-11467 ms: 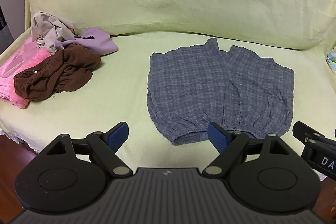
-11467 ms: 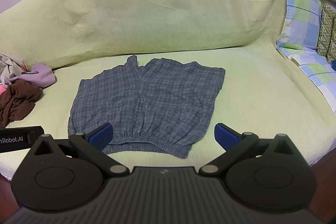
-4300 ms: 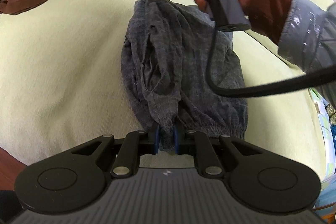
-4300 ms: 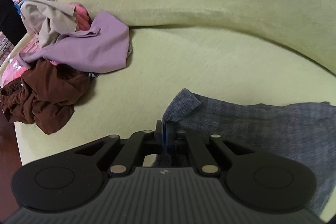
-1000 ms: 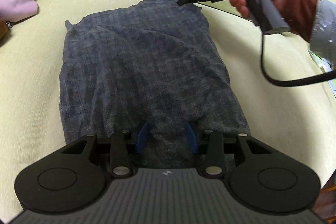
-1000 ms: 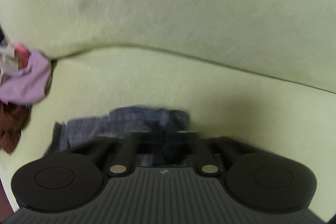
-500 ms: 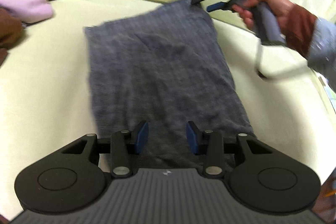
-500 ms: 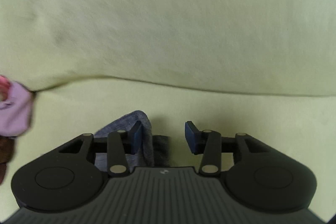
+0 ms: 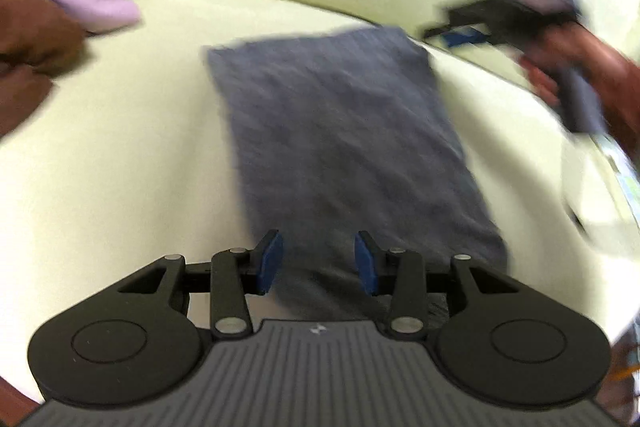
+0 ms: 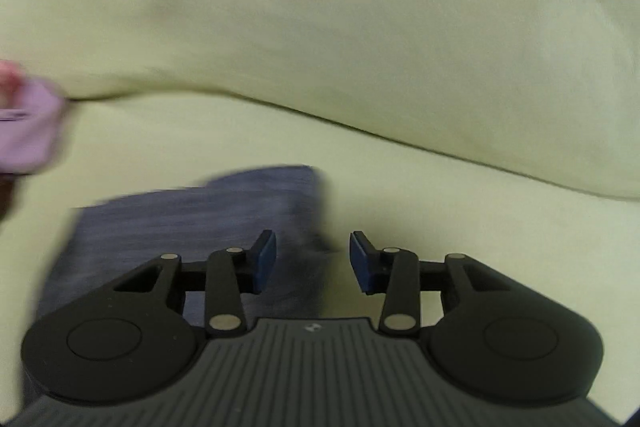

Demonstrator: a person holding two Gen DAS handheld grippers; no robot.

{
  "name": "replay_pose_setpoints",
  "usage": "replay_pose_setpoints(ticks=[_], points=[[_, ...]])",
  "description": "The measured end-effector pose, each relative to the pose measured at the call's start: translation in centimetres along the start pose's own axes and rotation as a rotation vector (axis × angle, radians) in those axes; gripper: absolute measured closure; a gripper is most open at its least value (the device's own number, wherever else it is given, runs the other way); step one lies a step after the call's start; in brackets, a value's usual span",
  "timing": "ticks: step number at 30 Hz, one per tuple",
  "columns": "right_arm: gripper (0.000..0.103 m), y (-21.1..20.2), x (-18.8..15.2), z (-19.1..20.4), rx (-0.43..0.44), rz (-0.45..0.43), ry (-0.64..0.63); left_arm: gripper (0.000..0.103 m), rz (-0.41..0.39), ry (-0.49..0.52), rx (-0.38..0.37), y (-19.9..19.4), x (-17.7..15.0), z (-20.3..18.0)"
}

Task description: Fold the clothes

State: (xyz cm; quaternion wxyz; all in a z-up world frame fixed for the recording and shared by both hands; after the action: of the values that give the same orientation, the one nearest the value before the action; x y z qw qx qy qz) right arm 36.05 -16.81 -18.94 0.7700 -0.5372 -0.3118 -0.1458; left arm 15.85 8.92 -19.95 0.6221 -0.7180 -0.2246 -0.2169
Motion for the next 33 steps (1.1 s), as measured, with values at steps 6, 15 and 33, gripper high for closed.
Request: replay_pose_setpoints(ticks=[6, 15, 33], points=[[0.053, -5.6, -9.8, 9.5, 0.187, 0.020, -0.043, 0.057, -0.042, -0.070, 0.010, 4.4, 8.0, 4.2], [0.052, -8.2, -16.8, 18.2, 0.261, 0.069, -0.038, 0.057, 0.086, -0.212, -0.107, 14.3, 14.0, 6.5], [0.052, -6.2, -18.4, 17.2, 0.244, 0.161, -0.018, 0.103, -0.063, -0.094, -0.082, 15.5, 16.7, 5.7]])
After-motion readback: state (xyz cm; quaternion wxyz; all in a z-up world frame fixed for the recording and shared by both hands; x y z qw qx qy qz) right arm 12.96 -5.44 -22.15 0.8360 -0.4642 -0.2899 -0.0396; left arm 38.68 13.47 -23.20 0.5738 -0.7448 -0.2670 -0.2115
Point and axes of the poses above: each gripper's, at about its wrist camera, not at the fingertips, and y roughly the way its jaws point, z to its left, x to its top, the point moved 4 cm from there along y, roughly the way its jaws point, and after that the axes turned 8 degrees about x, right-handed, at the moved point
